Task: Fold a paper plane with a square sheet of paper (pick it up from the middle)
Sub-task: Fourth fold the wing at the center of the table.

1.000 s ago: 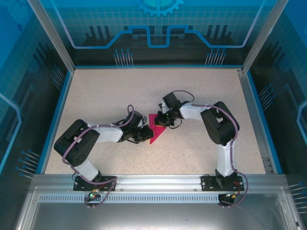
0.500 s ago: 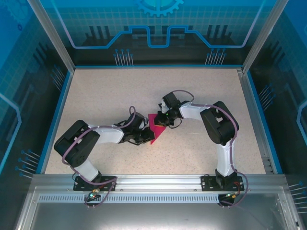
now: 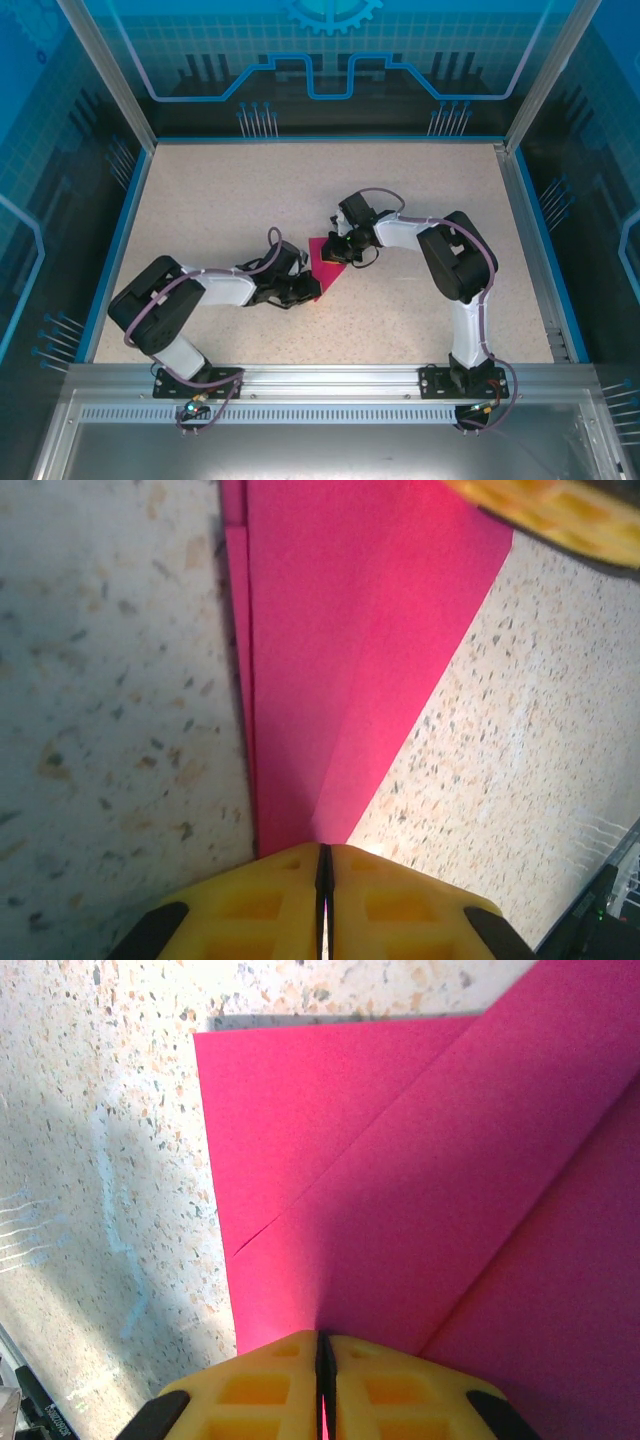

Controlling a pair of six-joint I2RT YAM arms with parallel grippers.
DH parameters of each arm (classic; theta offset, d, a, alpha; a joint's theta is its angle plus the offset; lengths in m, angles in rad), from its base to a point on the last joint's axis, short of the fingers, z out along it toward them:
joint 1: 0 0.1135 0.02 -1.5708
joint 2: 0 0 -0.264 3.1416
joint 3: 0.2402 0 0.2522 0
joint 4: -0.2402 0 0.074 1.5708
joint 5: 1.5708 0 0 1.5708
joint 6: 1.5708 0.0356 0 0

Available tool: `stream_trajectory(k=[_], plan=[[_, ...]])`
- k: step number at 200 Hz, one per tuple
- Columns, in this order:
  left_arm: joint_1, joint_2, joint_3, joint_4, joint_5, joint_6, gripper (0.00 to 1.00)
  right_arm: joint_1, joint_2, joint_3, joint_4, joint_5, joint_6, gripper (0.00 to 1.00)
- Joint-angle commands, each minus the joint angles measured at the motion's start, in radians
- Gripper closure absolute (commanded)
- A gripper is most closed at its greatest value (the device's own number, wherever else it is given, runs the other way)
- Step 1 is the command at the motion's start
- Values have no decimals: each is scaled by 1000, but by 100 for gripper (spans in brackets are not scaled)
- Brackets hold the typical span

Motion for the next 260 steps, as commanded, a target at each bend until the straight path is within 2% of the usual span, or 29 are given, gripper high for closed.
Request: stream_trajectory(k=[1, 53, 82, 102, 120, 160, 172, 187, 227, 260], plan=[[-28, -32, -55, -119, 11, -28, 87, 10, 74, -18, -41, 70, 11, 89], [-41, -70, -30, -147, 16, -11, 87, 10, 79, -18, -39, 65, 14, 89], [-31, -154, 28, -210, -41, 27, 87, 9, 78, -19, -41, 67, 11, 89], [-11, -192, 65, -182, -82, 36, 85, 9, 80, -21, -37, 66, 13, 89], [0, -165, 94, -137, -99, 28, 86, 9, 85, -19, -36, 64, 16, 89], [24, -104, 119, -79, -52, -4, 86, 7, 85, -19, -39, 59, 15, 89], [27, -142, 108, -64, -24, -18, 84, 5, 84, -19, -39, 55, 15, 89], [26, -207, 99, -133, -24, -15, 81, 3, 82, -15, -45, 53, 15, 89], [26, -416, 54, -332, -134, 22, 75, 0, 81, -4, -55, 48, 10, 89], [31, -461, 69, -344, -173, 56, 70, 0, 84, -7, -55, 52, 10, 89]])
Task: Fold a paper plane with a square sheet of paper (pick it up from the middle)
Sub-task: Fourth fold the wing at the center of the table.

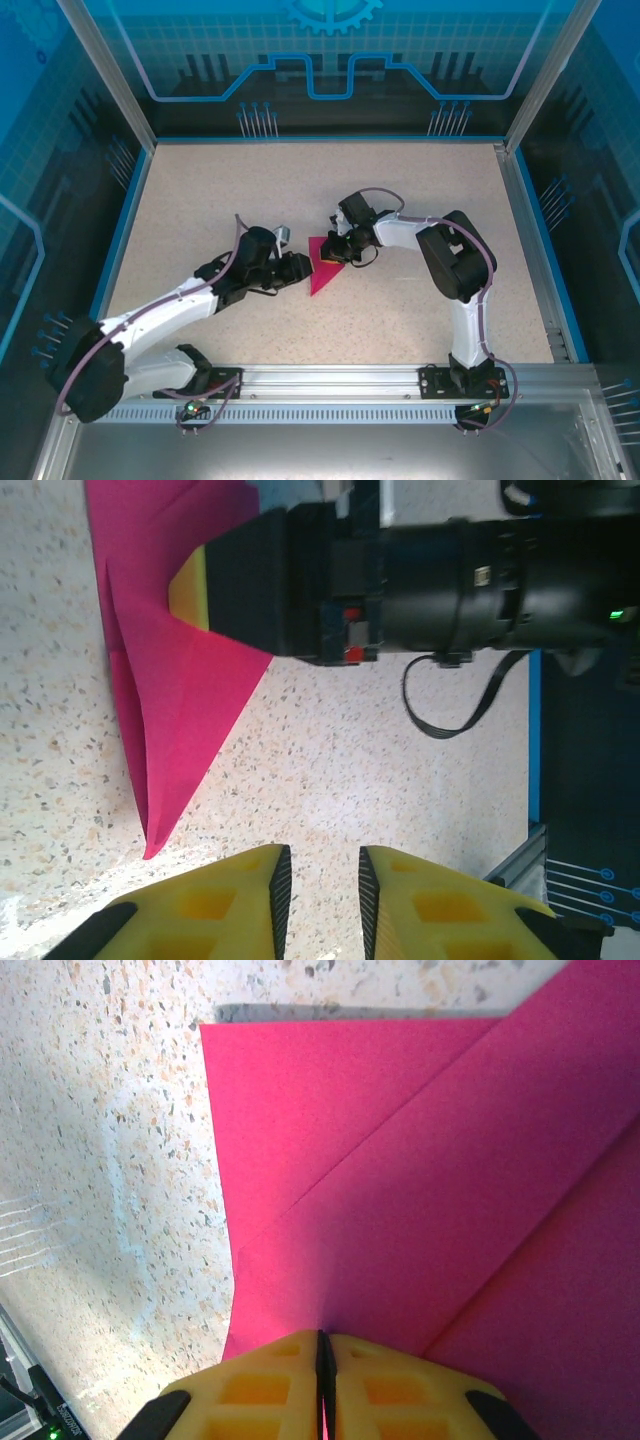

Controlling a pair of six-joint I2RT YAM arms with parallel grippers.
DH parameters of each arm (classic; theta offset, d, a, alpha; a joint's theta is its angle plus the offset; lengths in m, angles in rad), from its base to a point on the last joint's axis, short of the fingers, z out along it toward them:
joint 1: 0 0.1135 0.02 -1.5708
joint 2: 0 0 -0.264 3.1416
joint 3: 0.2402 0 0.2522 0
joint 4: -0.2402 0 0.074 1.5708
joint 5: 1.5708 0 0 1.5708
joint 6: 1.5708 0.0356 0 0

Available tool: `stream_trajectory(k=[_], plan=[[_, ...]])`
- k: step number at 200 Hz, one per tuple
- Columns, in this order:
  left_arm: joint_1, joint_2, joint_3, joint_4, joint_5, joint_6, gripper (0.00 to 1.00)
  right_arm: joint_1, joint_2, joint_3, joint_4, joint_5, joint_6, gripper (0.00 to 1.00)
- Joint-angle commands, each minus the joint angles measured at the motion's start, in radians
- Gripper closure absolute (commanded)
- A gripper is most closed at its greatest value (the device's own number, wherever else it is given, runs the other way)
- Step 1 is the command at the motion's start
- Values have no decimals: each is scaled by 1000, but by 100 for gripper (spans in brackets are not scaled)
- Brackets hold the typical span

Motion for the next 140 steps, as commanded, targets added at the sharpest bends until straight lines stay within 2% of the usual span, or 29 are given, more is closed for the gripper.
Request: stream_trajectory(k=[1, 24, 58, 97, 140], plan=[[7, -4, 5, -69, -51, 42, 70, 2, 74, -14, -67, 71, 0, 89], [7, 73, 33, -13, -26, 68, 72, 3, 77, -22, -62, 70, 2, 89], [9, 263, 73, 117, 50, 80, 81, 1, 82, -30, -54, 67, 6, 90], [13, 419, 128, 194, 51, 94, 87, 2, 85, -30, -51, 63, 8, 89], [34, 519, 166, 216, 25, 120, 90, 2, 82, -36, -48, 62, 7, 90]])
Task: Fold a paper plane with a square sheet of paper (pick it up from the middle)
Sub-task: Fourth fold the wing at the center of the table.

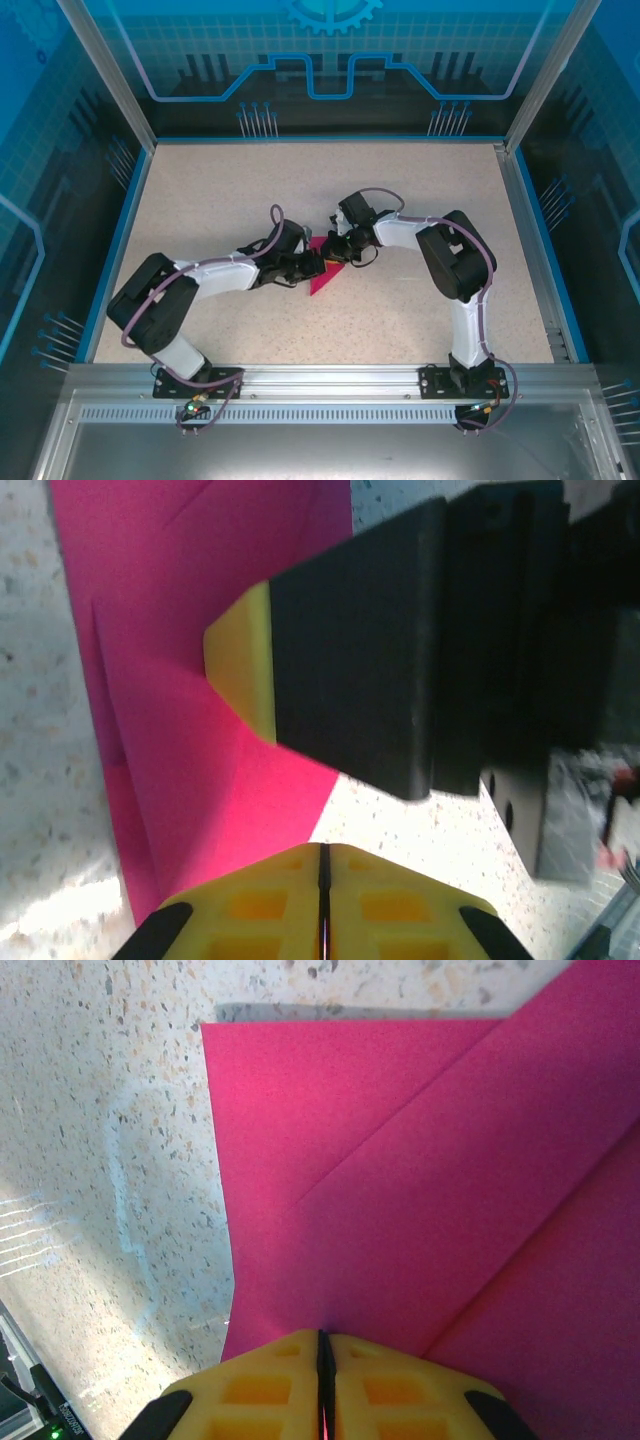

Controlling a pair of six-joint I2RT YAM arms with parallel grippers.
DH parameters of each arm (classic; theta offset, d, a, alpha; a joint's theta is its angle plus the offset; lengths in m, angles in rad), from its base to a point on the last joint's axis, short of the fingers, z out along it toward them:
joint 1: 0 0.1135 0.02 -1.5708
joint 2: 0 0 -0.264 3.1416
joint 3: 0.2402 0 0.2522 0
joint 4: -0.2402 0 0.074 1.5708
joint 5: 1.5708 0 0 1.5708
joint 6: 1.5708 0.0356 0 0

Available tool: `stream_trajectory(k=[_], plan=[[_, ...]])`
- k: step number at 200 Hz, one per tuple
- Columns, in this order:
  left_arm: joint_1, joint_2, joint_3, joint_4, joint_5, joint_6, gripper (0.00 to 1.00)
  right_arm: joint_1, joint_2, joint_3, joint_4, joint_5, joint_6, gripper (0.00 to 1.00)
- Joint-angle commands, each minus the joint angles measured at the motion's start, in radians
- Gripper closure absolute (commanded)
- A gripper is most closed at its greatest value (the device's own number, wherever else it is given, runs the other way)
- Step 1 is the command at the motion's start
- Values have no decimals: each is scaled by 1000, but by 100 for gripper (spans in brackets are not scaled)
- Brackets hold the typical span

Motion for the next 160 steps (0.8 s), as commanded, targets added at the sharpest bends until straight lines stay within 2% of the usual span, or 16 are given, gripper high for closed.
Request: stream_trajectory(k=[1, 59, 160], plan=[[16, 44, 41, 35, -4, 40, 90, 3, 79, -37, -52, 65, 6, 90], [21, 139, 54, 24, -3, 29, 92, -1, 79, -39, -49, 66, 8, 90], [0, 112, -104, 104, 62, -20, 94, -5, 87, -35, -52, 65, 8, 91]])
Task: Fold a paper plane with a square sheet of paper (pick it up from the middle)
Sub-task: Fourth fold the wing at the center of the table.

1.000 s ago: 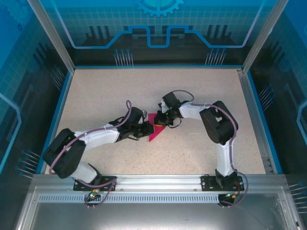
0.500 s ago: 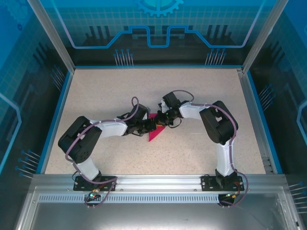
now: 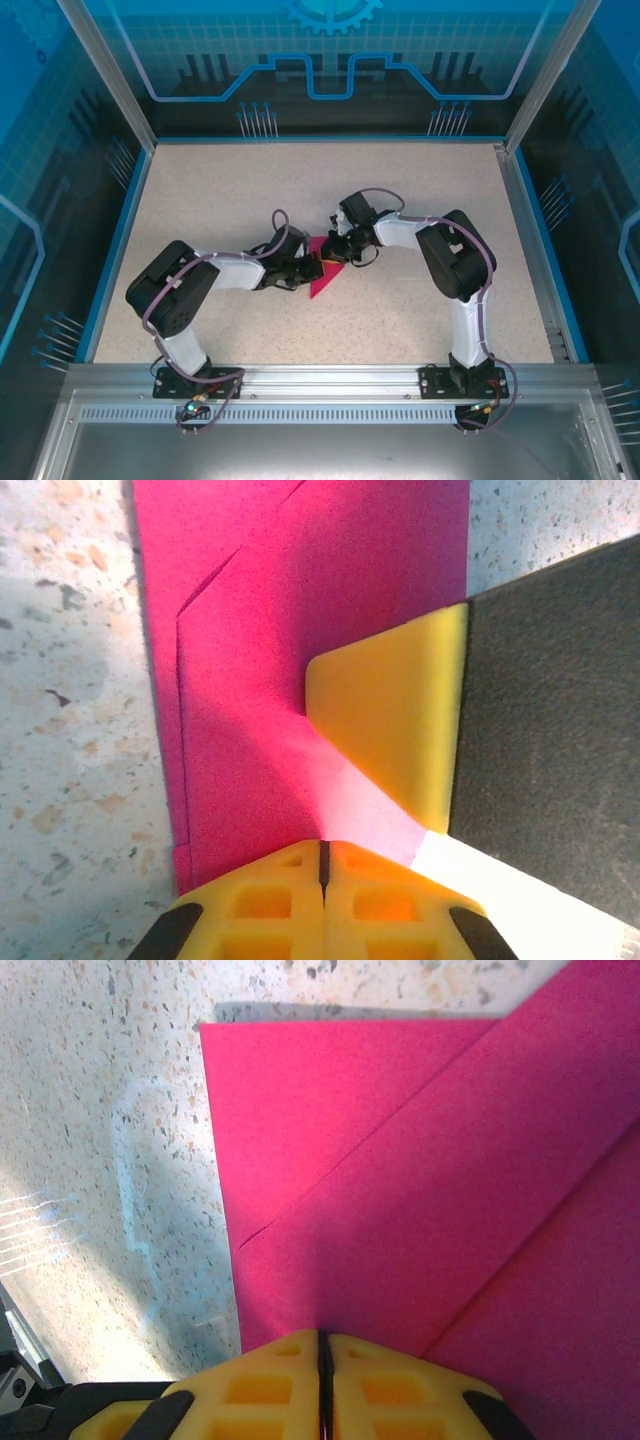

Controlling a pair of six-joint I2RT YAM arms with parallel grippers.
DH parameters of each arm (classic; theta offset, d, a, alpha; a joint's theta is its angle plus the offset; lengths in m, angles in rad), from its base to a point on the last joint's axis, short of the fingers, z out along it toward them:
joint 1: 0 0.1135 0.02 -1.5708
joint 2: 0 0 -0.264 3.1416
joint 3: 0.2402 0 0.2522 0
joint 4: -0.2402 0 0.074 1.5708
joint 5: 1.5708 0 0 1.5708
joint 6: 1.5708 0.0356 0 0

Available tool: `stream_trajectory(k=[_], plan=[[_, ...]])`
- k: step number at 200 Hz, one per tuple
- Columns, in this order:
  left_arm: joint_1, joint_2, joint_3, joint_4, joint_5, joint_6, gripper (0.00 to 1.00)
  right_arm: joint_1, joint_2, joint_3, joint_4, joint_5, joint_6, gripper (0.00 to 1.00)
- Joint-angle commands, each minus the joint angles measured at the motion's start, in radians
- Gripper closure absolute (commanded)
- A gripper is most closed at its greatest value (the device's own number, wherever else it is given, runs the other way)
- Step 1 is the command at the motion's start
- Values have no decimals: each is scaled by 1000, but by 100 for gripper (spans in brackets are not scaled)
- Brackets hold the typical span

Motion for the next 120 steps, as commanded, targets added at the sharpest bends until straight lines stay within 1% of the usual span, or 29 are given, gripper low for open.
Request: stream_trajectory(k=[1, 46, 82, 120], plan=[[-16, -5, -58, -33, 53, -13, 94, 2, 82, -34, -57, 84, 8, 91], [-39, -77, -114, -77, 82, 24, 95, 0, 87, -33, -60, 85, 9, 91], [-64, -109, -123, -113, 109, 52, 95, 0, 91, -30, -63, 89, 11, 91], [-86, -136, -125, -215, 96, 77, 95, 0, 93, -30, -68, 92, 12, 91]])
